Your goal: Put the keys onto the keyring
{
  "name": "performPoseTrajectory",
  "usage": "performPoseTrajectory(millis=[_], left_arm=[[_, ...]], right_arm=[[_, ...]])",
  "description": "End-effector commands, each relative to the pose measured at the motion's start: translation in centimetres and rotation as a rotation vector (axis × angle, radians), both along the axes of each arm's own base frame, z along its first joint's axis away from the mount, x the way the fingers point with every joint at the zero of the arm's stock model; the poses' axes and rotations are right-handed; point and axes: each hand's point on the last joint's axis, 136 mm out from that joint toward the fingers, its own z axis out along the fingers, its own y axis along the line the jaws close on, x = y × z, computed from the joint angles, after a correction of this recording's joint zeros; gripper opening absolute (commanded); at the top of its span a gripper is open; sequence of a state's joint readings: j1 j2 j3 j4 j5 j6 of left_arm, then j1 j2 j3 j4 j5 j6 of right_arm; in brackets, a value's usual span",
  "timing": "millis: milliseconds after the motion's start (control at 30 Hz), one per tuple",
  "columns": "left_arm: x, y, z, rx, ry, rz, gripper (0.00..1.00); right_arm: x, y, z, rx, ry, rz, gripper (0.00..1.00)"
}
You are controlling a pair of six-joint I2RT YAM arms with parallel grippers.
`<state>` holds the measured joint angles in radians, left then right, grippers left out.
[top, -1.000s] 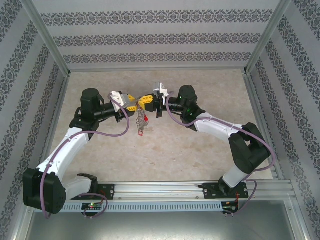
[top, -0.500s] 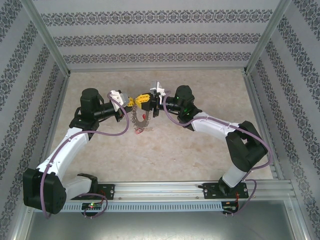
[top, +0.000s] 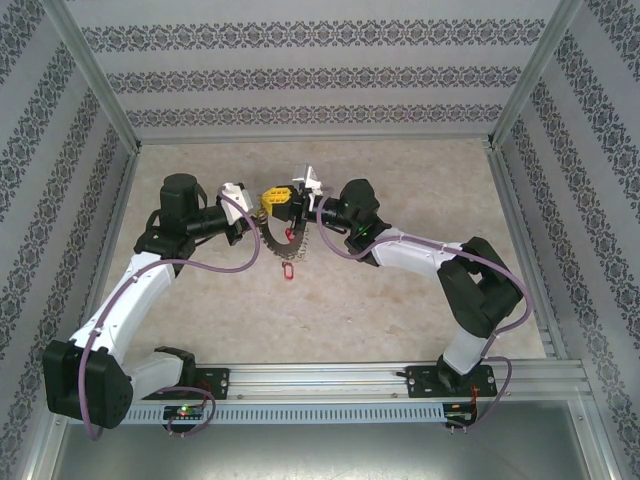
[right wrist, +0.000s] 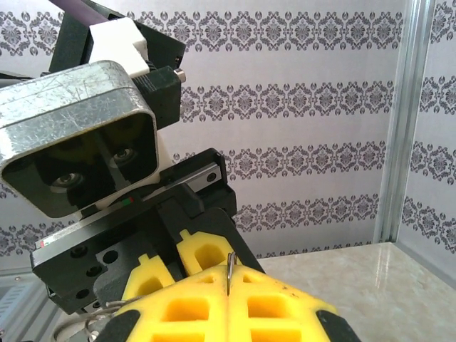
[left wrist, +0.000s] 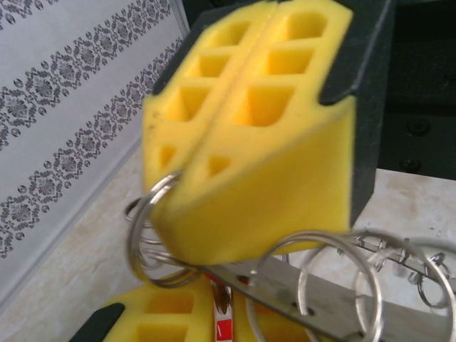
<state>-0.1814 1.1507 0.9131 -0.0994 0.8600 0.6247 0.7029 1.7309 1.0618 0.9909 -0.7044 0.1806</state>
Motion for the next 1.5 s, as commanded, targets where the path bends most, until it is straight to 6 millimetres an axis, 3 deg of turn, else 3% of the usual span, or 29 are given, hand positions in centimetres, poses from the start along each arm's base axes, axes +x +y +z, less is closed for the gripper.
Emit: performPoseTrajectory(millis=[0,233,533,700,1333,1467], left_arm=[[-2.5,-1.2,0.8,-0.046,0.007,-0.111,0.13],[-2.0,0.6,1.4,-0.133,-0.002,-0.007,0.27],[-1.0,3.2,3.0,-0.114,-0.04,0.093,0.35],[-1.1,2.8,3.5,-0.127,-0.024,0.049,0.41],[-3.1,-0.6,2.4,-0.165,0.144,-0.213,0.32],[-2.8,-0.7,2.0,-0.156,0.163,-0.215,0.24]], right_arm=[[-0.1,-0.1,1.8,0.058,-0.081,-0.037,0.0],[-1.0,-1.2,-0.1,0.004,-0.07,0.016,0.0],[-1.7,-2.3,-0.7,-0.028,-0.082,0.082,0.0],[-2.1,-2.5,-0.9,-0.038,-0.083,0.115,0.0],[-2.0,-2.3,-0.6,-0.039,-0.099,0.123,0.0],[-2.0,-2.2,-0.5,-0.038,-0.102,0.13,0.0]])
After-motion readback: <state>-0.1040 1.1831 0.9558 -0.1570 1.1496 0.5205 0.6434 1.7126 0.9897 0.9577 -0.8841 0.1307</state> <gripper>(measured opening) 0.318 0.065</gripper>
